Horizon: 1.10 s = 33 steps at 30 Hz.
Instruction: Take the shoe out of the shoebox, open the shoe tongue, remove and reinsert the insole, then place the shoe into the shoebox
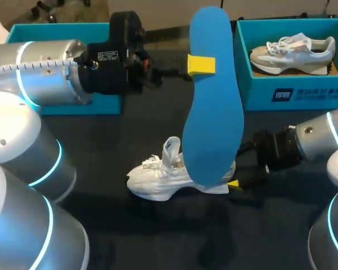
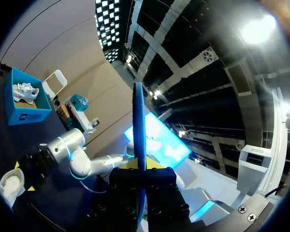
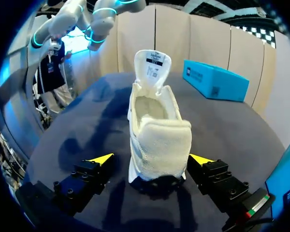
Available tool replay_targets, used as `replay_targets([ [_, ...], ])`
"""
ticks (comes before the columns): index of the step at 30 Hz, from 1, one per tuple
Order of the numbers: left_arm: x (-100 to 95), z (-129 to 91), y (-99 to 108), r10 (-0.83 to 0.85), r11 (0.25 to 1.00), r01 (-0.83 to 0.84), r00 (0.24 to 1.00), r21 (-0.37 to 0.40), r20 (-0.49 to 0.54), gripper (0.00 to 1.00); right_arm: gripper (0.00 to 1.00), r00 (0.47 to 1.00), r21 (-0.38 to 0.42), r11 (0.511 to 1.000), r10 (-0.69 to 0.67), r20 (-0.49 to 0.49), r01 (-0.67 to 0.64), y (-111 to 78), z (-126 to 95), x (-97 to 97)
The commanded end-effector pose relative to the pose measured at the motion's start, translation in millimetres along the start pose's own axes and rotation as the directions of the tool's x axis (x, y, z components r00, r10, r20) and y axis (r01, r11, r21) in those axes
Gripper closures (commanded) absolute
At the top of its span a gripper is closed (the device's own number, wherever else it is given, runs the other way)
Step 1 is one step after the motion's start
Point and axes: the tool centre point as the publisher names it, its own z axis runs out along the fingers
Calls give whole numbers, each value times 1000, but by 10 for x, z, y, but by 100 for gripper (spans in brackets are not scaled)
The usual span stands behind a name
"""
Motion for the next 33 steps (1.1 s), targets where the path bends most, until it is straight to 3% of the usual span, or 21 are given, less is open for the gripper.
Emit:
replay_targets([
  [1,31,20,38,1,1000,-1,1000,11,2,100,0,1000,182,983,16,-6,-14,122,-112,26],
  [8,31,20,38,1,1000,-1,1000,11,2,100,0,1000,325,946,-8,21,1,174,-196,58],
  [22,31,20,38,1,1000,-1,1000,11,2,100,0,1000,319,948,-18,19,11,171,-174,58],
  [28,31,20,38,1,1000,-1,1000,11,2,100,0,998,428,902,-60,1,54,275,-171,-8],
  [33,31,20,38,1,1000,-1,1000,11,2,100,0,998,471,880,-68,12,54,314,-216,-51],
])
